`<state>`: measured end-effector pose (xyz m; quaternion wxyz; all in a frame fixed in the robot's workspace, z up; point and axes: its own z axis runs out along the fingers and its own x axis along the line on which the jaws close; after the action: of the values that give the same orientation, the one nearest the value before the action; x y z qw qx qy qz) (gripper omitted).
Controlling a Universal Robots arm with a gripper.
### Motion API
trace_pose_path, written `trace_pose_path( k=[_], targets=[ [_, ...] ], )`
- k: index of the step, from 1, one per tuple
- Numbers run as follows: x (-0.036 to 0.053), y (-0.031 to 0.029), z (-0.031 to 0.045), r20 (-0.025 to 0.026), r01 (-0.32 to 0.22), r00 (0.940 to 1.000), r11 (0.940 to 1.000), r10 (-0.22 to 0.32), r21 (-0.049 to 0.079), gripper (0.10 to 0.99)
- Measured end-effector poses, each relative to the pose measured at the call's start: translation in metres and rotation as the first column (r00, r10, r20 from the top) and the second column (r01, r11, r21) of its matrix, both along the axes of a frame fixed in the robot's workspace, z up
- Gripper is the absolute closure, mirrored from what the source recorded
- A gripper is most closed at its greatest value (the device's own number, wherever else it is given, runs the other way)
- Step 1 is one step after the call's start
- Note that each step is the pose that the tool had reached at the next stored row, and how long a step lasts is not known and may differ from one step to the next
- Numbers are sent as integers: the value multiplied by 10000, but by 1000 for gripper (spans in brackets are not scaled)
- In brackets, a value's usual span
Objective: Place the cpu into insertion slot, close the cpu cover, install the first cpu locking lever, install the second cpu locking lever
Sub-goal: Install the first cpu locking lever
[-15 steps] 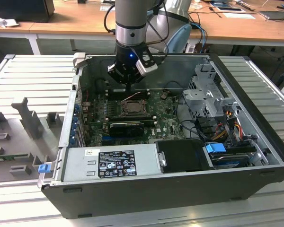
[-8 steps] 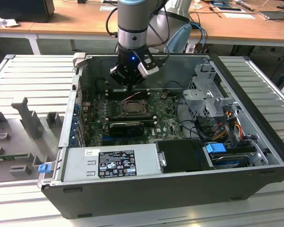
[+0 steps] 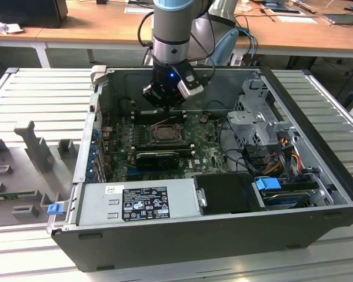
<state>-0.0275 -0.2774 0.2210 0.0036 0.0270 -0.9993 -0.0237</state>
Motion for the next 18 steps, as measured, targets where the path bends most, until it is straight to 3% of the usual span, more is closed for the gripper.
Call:
trace_pose_path(
  k=[18],
  targets=[
    [127, -20, -144, 0, 1, 10000, 10000, -1, 0, 980]
  ],
)
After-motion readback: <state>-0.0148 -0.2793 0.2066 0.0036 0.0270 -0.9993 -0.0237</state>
